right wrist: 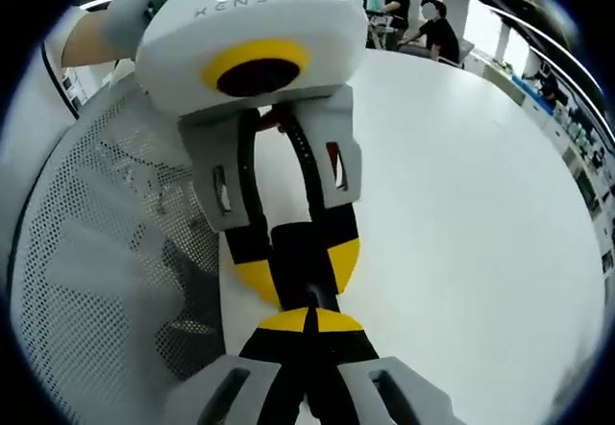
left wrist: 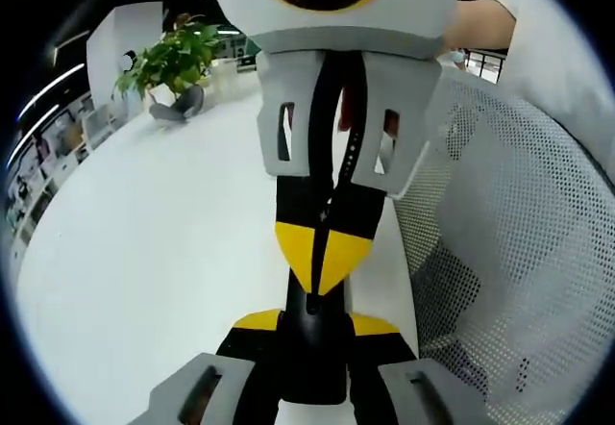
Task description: Press the specified remote control buttons in sequence, fully releasing each button before pressing the next.
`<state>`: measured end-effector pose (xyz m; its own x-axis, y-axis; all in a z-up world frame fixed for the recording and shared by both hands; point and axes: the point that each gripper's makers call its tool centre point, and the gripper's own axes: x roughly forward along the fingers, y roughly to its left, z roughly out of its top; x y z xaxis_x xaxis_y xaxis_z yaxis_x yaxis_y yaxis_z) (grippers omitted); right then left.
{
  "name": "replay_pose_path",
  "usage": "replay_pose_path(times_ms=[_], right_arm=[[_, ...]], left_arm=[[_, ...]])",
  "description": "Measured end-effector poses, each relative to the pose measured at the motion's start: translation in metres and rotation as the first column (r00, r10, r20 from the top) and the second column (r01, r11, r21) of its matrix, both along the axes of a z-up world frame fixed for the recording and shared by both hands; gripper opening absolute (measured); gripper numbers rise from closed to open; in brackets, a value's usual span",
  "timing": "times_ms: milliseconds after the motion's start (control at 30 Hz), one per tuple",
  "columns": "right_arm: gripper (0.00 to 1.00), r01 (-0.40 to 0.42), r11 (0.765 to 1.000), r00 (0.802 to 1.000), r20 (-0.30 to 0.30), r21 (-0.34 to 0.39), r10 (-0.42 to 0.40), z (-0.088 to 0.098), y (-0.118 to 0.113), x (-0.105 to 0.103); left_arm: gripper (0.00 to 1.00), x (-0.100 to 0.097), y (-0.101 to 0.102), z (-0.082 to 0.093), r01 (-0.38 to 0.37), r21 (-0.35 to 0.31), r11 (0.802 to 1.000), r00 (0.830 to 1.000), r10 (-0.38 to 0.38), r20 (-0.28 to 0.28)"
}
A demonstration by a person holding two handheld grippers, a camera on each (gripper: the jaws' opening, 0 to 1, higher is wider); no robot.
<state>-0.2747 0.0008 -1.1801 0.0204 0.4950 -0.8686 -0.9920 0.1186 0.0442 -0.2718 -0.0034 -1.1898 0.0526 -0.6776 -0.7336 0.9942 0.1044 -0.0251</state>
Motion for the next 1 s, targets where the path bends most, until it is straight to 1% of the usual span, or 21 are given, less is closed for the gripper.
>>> replay_pose_path(times_ms=[100, 233, 300, 367, 400, 567, 633, 667, 700, 733, 800, 1000], right_arm=[[0.0, -0.005, 1.0, 1.0, 0.011, -0.015, 0.005, -0.0013, 0.0, 0.0007], [0.0, -0.002, 1.0, 1.0, 0.018, -0.007, 0.002, -0.0015, -0.0007, 0.0012], [0.0, 0.015, 1.0, 1.0, 0.005, 0.013, -0.015, -0.0004, -0.0011, 0.0016], [0.0, 0.025, 0.999, 0.999, -0.021, 0.039, -0.025, 0.0008, -0.0011, 0.0017], [0.0, 0.047, 0.998, 0.998, -0.043, 0.048, -0.045, 0.0022, -0.001, 0.0007], [0.0, 0.038, 0.997, 0.999, -0.017, 0.072, -0.037, 0.0053, 0.0044, 0.0016], [0.0, 0.023, 0.998, 1.0, -0.006, 0.051, -0.023, 0.0012, 0.0045, 0.0021], [0.0, 0.013, 0.999, 1.0, -0.013, 0.037, -0.012, -0.0015, 0.0038, 0.0002], [0.0, -0.012, 0.999, 1.0, 0.011, 0.036, 0.011, 0.0001, 0.0042, 0.0012], [0.0, -0.005, 0.999, 1.0, 0.008, 0.032, 0.004, 0.0003, 0.0032, -0.0002], [0.0, -0.044, 0.999, 0.998, 0.039, 0.022, 0.043, -0.0003, 0.0031, -0.0003], [0.0, -0.084, 0.996, 0.994, 0.075, 0.0, 0.084, -0.0034, 0.0041, 0.0001]], left_arm=[[0.24, -0.0001, 0.0003, 0.0002, -0.002, -0.005, 1.0, 1.0, 0.002, -0.001], [0.24, -0.0002, 0.0003, 0.0003, -0.001, -0.005, 1.0, 1.0, 0.001, 0.0], [0.24, -0.0002, 0.0001, 0.0006, 0.0, -0.006, 1.0, 1.0, 0.0, 0.0], [0.24, -0.0003, 0.0002, 0.0005, 0.0, -0.004, 1.0, 1.0, 0.0, 0.0], [0.24, -0.0005, 0.0002, 0.0006, 0.001, -0.003, 1.0, 1.0, -0.001, 0.0], [0.24, -0.0006, 0.0001, 0.0003, 0.001, 0.0, 1.0, 1.0, -0.001, -0.001], [0.24, -0.0007, -0.0001, 0.0003, 0.001, -0.002, 1.0, 1.0, -0.001, -0.001], [0.24, -0.0007, -0.0001, 0.0003, 0.001, -0.003, 1.0, 1.0, -0.001, -0.002], [0.24, -0.0006, 0.0, -0.0001, 0.002, -0.004, 1.0, 1.0, -0.002, -0.001], [0.24, -0.0006, 0.0001, -0.0002, 0.0, -0.004, 1.0, 1.0, 0.0, -0.003], [0.24, -0.0009, 0.0, 0.0001, -0.001, -0.006, 1.0, 1.0, 0.001, -0.003], [0.24, -0.0012, 0.0001, -0.0001, 0.0, -0.013, 1.0, 1.0, 0.0, -0.003]])
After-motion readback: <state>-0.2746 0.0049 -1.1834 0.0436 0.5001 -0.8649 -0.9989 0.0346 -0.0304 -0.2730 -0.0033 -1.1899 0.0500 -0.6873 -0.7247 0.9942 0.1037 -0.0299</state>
